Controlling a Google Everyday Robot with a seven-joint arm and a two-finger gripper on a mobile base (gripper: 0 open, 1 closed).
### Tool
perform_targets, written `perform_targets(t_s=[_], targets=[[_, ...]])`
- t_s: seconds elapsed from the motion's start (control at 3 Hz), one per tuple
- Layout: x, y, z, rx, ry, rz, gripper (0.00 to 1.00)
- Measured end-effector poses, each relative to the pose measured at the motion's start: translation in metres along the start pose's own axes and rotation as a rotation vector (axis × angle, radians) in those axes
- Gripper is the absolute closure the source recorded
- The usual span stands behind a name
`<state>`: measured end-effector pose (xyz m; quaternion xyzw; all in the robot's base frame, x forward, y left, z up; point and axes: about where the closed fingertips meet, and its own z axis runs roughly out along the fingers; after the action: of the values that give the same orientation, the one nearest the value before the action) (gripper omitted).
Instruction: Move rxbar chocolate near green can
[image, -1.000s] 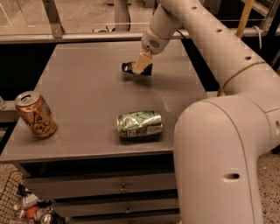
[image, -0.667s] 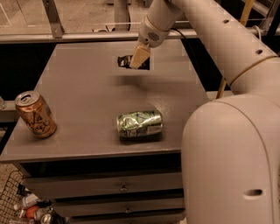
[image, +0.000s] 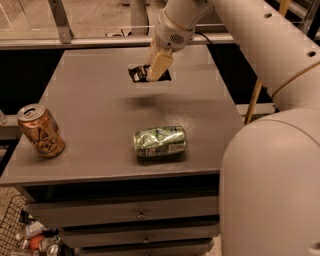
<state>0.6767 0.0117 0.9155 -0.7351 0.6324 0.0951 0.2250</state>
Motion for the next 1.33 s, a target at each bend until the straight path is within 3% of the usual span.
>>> perform_targets(t_s=[0.33, 0.67, 1.33], targets=[[0.000, 0.000, 0.000, 0.000, 0.000, 0.000, 1.00], [-0.004, 0.000, 0.007, -0.025, 0.019, -0.044, 1.00], [0.014, 0.045, 0.018, -0.175, 0.214, -0.295, 1.00]])
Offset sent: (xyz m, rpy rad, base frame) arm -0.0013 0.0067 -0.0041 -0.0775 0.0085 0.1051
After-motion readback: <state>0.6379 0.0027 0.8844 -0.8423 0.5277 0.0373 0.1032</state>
